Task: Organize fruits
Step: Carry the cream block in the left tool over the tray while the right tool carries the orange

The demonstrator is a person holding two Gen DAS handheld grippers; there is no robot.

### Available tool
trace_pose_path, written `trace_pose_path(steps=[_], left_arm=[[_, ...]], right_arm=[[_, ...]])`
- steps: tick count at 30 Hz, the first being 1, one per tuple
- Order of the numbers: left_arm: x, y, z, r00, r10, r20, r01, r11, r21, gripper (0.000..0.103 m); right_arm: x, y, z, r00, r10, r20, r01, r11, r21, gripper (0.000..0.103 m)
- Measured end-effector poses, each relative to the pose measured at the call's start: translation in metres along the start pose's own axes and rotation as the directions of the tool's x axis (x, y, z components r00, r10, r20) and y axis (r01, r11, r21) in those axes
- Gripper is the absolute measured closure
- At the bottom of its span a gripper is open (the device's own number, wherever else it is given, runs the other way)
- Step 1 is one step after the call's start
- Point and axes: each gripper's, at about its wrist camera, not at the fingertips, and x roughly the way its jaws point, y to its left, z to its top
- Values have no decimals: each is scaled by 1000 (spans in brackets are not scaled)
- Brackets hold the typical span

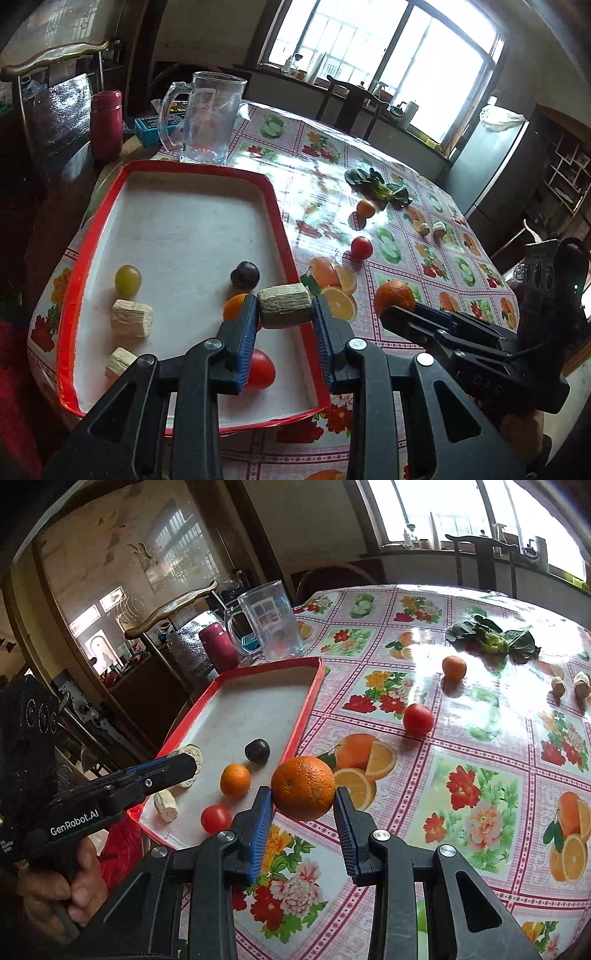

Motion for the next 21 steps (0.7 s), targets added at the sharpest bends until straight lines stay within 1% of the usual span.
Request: trace_pose_path(steps=[12, 21], left_arm=[[-15, 38, -2, 999, 48, 22, -47, 998, -48, 76], [-19, 60, 7, 995, 94, 28, -92, 993, -69, 76]], right_arm=[[13, 27, 1, 999, 36, -19, -36, 999, -34, 69], [29, 37, 11, 998, 51, -31, -53, 997, -52, 69]])
